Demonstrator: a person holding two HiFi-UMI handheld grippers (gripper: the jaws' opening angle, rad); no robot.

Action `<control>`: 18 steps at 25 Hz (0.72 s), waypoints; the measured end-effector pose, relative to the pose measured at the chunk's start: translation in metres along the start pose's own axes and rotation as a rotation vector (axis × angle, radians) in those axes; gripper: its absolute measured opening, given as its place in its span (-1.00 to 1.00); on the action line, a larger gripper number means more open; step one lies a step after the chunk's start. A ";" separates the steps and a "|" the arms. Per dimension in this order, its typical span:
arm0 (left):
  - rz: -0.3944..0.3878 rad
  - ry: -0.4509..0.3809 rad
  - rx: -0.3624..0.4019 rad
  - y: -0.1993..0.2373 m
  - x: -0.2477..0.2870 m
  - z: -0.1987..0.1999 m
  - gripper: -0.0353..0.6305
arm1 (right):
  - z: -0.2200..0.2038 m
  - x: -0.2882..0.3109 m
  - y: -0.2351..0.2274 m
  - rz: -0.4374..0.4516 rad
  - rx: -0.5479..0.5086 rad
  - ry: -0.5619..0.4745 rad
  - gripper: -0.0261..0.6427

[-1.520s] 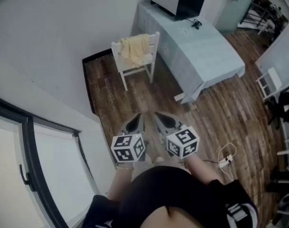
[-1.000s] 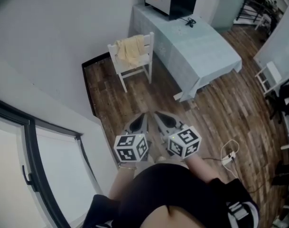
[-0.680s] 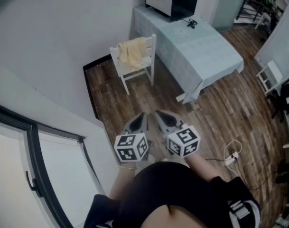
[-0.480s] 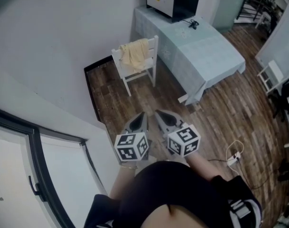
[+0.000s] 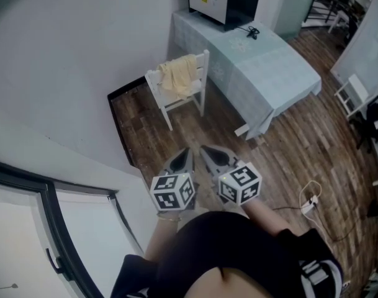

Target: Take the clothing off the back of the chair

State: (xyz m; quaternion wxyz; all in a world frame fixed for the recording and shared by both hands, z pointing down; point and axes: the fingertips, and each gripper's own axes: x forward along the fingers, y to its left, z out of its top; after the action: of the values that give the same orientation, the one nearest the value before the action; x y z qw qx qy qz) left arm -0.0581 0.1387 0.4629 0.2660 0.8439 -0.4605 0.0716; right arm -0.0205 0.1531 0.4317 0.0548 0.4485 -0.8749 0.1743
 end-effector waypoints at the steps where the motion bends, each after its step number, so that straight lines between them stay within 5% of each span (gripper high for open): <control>1: -0.003 0.003 0.003 0.004 0.001 0.001 -0.89 | 0.001 0.004 0.000 -0.011 0.000 -0.001 -0.88; 18: -0.043 0.030 0.016 0.065 0.015 0.022 -0.89 | 0.010 0.062 -0.001 -0.126 0.031 -0.024 -0.88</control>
State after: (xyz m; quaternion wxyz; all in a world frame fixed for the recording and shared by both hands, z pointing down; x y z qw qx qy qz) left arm -0.1049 0.0881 0.4750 0.2675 0.8546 -0.4374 0.0822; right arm -0.0559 0.1021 0.4382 0.0483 0.5054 -0.8427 0.1790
